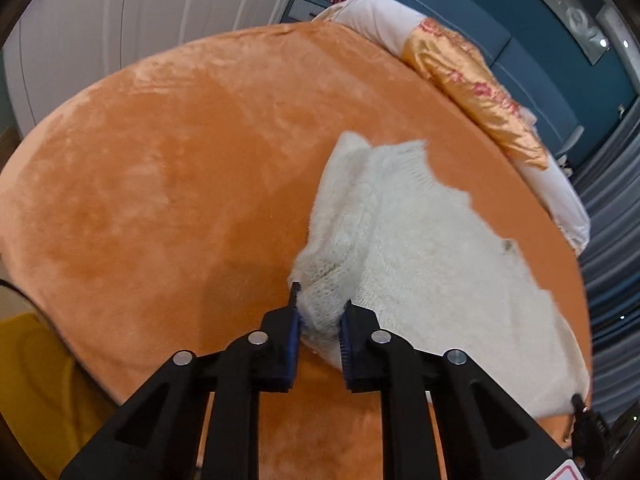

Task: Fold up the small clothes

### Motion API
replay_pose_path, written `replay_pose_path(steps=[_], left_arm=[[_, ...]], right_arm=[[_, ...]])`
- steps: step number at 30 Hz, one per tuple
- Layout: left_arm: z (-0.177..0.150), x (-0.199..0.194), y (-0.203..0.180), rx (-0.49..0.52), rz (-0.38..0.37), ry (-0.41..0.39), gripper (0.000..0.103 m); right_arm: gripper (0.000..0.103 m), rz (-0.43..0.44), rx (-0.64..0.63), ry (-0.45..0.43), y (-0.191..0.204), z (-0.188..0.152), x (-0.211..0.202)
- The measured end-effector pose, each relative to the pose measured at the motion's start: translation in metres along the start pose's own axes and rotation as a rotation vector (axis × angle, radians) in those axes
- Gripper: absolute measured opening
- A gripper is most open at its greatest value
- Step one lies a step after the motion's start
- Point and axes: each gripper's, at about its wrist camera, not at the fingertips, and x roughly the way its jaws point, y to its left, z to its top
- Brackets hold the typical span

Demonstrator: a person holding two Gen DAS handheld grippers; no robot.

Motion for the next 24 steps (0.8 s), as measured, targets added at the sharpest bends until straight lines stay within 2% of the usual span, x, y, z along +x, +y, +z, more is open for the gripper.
replay_pose_path(steps=[1, 3, 5, 6, 7, 9, 11, 12, 13, 14, 15, 16, 18, 22, 24], left_arm=[[-0.002, -0.006, 0.001, 0.003, -0.001, 0.003, 0.013], [-0.013, -0.005, 0.005, 0.022, 0.049, 0.03, 0.013], [-0.026, 0.015, 0.013, 0.026, 0.112, 0.091, 0.014], [-0.029, 0.019, 0.014, 0.021, 0.122, 0.103, 0.015], [-0.03, 0.019, 0.013, 0.025, 0.134, 0.097, 0.017], [-0.029, 0.006, -0.001, 0.084, 0.166, 0.054, 0.022], [-0.025, -0.012, -0.011, 0.101, 0.153, 0.016, 0.023], [-0.022, -0.022, -0.015, 0.104, 0.136, -0.01, 0.028], [-0.02, -0.029, -0.017, 0.108, 0.125, -0.031, 0.039], [-0.014, -0.037, -0.022, 0.112, 0.111, -0.06, 0.046], [-0.007, -0.041, -0.027, 0.111, 0.093, -0.081, 0.057], [-0.002, -0.042, -0.03, 0.112, 0.08, -0.092, 0.064], [0.017, -0.035, -0.041, 0.116, 0.063, -0.116, 0.069], [0.049, 0.001, -0.063, 0.121, 0.057, -0.112, 0.069], [0.06, 0.027, -0.073, 0.125, 0.074, -0.101, 0.07]], right_arm=[[0.006, 0.004, -0.012, -0.015, 0.002, 0.002, -0.008], [0.006, -0.046, -0.049, 0.021, 0.0, -0.002, -0.005], [0.006, -0.173, -0.078, 0.166, -0.014, -0.016, 0.027], [0.007, -0.201, -0.042, 0.252, -0.023, -0.022, 0.042], [0.008, -0.192, 0.008, 0.285, -0.03, -0.024, 0.045], [0.013, -0.176, -0.018, 0.228, -0.022, -0.017, 0.031], [0.019, -0.231, -0.084, 0.162, -0.009, -0.013, 0.013], [0.023, -0.241, -0.119, 0.133, -0.003, -0.011, 0.005], [0.028, -0.243, -0.147, 0.107, 0.001, -0.011, -0.003], [0.039, -0.244, -0.166, 0.081, 0.005, -0.009, -0.008], [0.046, -0.237, -0.186, 0.052, 0.009, -0.006, -0.012], [0.047, -0.226, -0.196, 0.041, 0.011, -0.001, -0.012], [0.049, -0.209, -0.213, 0.019, 0.016, 0.013, -0.003], [0.052, -0.192, -0.217, -0.011, 0.026, 0.041, 0.029], [0.06, -0.183, -0.216, -0.014, 0.029, 0.051, 0.046]])
